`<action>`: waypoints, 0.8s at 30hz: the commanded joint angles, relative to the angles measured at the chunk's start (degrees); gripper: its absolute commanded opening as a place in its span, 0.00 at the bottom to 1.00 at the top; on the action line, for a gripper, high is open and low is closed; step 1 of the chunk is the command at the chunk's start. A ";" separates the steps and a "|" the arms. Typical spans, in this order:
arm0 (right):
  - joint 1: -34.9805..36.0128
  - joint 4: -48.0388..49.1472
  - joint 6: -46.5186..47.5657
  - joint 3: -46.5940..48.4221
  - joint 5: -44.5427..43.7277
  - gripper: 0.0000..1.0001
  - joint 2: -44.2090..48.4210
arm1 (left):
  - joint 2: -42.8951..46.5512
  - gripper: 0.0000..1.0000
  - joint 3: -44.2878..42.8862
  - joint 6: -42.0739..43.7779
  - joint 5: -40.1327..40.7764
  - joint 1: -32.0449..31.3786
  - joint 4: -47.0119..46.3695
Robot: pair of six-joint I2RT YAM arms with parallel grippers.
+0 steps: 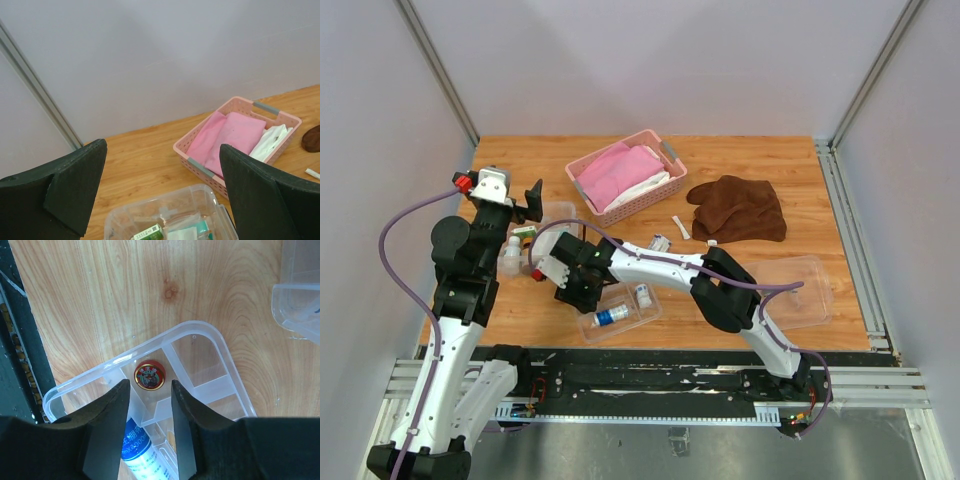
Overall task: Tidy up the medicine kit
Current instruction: Place the medical item at the medicine box compartment.
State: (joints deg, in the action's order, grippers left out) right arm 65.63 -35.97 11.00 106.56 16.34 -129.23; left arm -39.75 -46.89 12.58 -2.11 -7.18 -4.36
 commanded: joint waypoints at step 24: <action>-5.72 -0.40 6.36 -12.55 6.18 0.43 22.22 | -0.50 0.99 0.58 0.86 -1.72 0.61 0.24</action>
State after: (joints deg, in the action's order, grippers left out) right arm 63.13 -36.69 14.09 98.89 22.09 -111.61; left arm -39.99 -46.81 12.84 -2.26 -7.18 -4.14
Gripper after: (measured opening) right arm 0.428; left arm 0.991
